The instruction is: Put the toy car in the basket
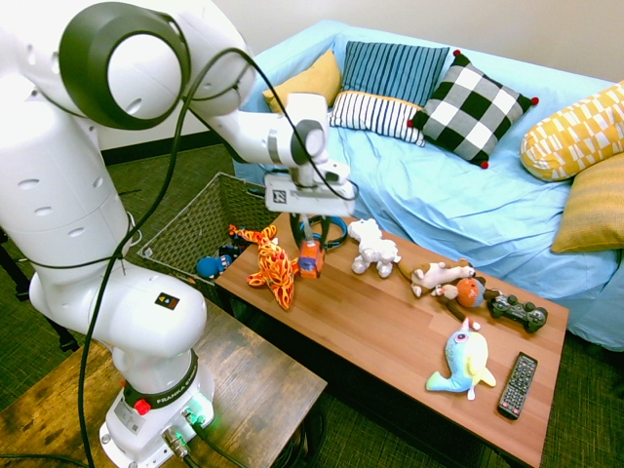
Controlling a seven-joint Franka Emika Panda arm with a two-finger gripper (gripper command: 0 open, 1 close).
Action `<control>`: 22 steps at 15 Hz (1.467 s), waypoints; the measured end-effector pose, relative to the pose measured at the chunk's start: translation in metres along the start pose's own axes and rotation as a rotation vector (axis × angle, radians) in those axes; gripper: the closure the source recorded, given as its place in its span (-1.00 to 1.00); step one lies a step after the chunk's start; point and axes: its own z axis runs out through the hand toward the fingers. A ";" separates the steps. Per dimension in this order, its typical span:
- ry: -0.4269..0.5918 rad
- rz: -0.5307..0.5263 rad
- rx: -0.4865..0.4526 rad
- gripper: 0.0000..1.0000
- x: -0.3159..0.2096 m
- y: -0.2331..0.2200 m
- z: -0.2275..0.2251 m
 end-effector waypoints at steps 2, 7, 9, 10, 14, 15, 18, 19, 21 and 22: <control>0.038 -0.018 -0.030 1.00 -0.052 -0.044 -0.053; 0.013 -0.067 -0.111 1.00 -0.068 -0.161 -0.089; -0.009 -0.084 -0.128 1.00 -0.062 -0.196 -0.102; -0.012 -0.090 -0.136 1.00 -0.063 -0.212 -0.113; -0.025 -0.105 -0.179 1.00 -0.069 -0.269 -0.136; -0.032 -0.109 -0.192 1.00 -0.067 -0.282 -0.136; -0.055 -0.126 -0.230 1.00 -0.066 -0.322 -0.123; -0.058 -0.135 -0.242 1.00 -0.069 -0.336 -0.120; -0.057 -0.152 -0.260 -1.00 -0.078 -0.359 -0.117; -0.056 -0.161 -0.262 -1.00 -0.081 -0.367 -0.119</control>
